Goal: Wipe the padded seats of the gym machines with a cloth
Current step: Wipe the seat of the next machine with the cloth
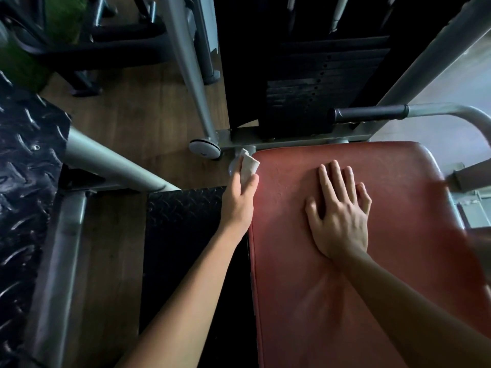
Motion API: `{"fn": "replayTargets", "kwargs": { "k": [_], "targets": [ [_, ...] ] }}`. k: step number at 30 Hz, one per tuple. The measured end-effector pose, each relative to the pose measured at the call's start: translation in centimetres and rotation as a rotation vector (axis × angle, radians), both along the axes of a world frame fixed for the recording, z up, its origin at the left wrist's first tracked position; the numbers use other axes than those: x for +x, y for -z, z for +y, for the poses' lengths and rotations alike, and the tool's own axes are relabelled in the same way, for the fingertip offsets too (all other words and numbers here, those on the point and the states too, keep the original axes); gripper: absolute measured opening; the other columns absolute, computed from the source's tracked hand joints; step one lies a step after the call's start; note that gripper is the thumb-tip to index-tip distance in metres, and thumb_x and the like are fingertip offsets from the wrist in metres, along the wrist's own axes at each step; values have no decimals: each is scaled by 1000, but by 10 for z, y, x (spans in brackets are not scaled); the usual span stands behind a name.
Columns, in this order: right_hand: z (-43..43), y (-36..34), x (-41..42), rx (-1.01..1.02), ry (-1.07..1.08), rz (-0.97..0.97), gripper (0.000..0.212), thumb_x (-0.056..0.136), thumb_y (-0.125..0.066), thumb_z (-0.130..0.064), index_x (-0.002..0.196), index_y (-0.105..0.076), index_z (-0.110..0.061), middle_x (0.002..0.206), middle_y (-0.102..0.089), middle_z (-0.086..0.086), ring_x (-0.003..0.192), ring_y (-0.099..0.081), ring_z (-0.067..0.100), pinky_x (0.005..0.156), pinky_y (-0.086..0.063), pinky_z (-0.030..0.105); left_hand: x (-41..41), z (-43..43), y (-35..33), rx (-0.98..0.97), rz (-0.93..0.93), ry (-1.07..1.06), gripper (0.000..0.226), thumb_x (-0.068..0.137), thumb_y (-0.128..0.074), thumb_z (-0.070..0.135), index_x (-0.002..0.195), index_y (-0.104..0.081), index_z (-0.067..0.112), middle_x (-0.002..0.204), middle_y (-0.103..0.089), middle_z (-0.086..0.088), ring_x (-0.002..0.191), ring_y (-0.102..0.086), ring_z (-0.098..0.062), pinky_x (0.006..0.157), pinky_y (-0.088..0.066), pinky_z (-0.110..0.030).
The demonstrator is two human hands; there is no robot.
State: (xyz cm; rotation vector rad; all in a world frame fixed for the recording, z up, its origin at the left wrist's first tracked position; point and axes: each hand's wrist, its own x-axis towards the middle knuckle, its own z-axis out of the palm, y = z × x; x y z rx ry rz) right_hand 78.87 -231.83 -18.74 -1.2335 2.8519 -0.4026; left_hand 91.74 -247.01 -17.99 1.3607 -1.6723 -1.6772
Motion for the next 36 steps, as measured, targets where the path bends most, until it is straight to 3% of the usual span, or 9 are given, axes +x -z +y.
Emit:
{"fn": "replayTargets", "kwargs": {
  "k": [5,9,11,14,18,23,28,32,36],
  "targets": [
    [1,-1,-1,-20,-5,-2,68,96,-34,-50,158,-29,-24,168,-20,1,156,-12,23,124,-12,47,15,22,-2,-107,-97,-58,38,106,-48,26,142,-53,14,114,-66,-5,110,-62,-18,79,-40,-11],
    [6,-4,-5,-90,-60,-127,66,94,-38,-45,156,-34,-24,167,-23,0,156,-11,23,126,-9,45,22,44,-12,-260,-179,-58,36,106,-47,22,137,-56,7,110,-67,-6,109,-63,-27,77,-37,-15],
    [20,-9,-14,-149,-131,-255,59,96,-44,-34,154,-40,-23,166,-24,-2,156,-11,19,127,-7,43,19,50,-20,-391,-171,22,41,105,-50,17,145,-51,11,130,-64,-4,120,-60,-21,92,-41,-17],
    [70,-12,-27,-89,-233,-265,58,97,-47,-23,154,-40,-22,167,-20,-4,156,-8,14,126,-7,36,2,55,-24,-651,-288,215,49,99,-59,13,147,-50,17,155,-45,-6,144,-36,-35,120,-30,-44],
    [139,-14,-39,-70,-185,-252,58,97,-45,-29,155,-38,-26,167,-19,-1,156,-7,14,126,-11,39,-18,103,-25,-960,-644,548,45,96,-56,32,142,-53,32,157,-42,13,143,-29,-50,112,-17,-75],
    [183,-19,-44,-27,-127,-267,59,97,-51,-28,154,-39,-25,166,-21,5,155,-11,19,123,-12,39,-18,151,-21,-987,-682,689,60,99,-32,55,155,-33,31,167,-21,8,153,-10,-45,120,-12,-65],
    [172,-22,-36,-19,-180,-302,62,95,-37,-44,156,-34,-31,168,-16,2,156,-4,22,124,-10,46,18,137,-29,-769,-593,277,59,105,-29,49,156,-33,22,167,-20,-5,155,-12,-31,126,-11,-49],
    [129,-36,-20,-14,-438,-288,69,95,-31,-54,159,-22,-31,169,-2,-4,156,10,14,127,-4,42,41,138,-20,-381,-348,194,63,105,-28,50,160,-7,29,167,3,16,153,8,-2,128,-5,-40],
    [88,-32,-4,96,-690,-160,72,99,-35,-61,161,-12,-31,169,2,-5,156,8,16,126,1,38,51,136,-7,-454,-303,268,66,106,-28,51,160,2,28,167,11,17,151,16,2,127,5,-32]
  ]
}}
